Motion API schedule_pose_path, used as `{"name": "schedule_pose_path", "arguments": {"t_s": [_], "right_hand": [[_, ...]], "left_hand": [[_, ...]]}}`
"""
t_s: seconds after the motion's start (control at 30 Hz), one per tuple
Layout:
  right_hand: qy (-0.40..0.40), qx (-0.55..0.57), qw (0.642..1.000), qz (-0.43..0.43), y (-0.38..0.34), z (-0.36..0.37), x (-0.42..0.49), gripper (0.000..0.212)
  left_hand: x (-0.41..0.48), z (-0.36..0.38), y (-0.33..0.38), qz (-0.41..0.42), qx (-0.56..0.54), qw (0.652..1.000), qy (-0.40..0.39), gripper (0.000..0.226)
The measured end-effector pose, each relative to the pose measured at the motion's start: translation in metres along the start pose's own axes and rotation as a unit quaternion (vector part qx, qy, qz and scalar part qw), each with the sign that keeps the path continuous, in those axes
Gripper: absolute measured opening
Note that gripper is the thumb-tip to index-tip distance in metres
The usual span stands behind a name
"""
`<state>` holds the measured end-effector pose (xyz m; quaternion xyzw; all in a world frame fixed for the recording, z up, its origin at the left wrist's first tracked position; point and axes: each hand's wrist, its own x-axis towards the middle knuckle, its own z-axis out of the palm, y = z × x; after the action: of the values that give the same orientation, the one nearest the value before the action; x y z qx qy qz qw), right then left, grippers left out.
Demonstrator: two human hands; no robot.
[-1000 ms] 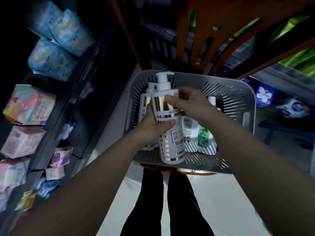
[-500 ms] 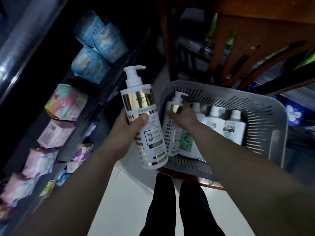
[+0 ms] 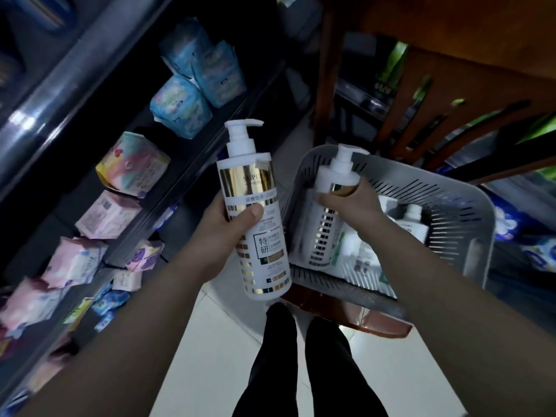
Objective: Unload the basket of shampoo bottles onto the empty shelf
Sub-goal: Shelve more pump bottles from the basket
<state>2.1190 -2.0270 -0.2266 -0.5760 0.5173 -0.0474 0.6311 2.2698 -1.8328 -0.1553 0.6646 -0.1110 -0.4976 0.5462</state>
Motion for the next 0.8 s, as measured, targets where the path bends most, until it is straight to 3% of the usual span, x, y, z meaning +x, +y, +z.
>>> {"name": "schedule_pose_path", "arguments": {"t_s": [0.2,0.33,0.47,0.63,0.8], "right_hand": [[-0.032,0.060,0.990,-0.123,-0.098,-0.035,-0.071,0.062],[-0.079,0.038,0.969,-0.230,-0.173,-0.036,-0.116,0.043],[-0.120,0.066,0.957,-0.257,-0.231,-0.028,-0.154,0.069],[-0.199,0.040,0.935,-0.291,-0.292,-0.006,-0.195,0.063],[-0.245,-0.009,0.906,-0.345,-0.355,0.039,-0.242,0.073]], "left_hand": [[-0.037,0.012,0.050,0.035,-0.005,0.999,0.011,0.051],[-0.071,0.014,0.099,0.081,0.000,0.996,0.025,0.051],[-0.112,0.003,0.147,0.141,0.029,0.988,0.061,0.044],[-0.172,-0.031,0.193,0.193,0.009,0.974,0.117,0.044],[-0.233,-0.075,0.234,0.249,0.057,0.948,0.188,0.034]]}}
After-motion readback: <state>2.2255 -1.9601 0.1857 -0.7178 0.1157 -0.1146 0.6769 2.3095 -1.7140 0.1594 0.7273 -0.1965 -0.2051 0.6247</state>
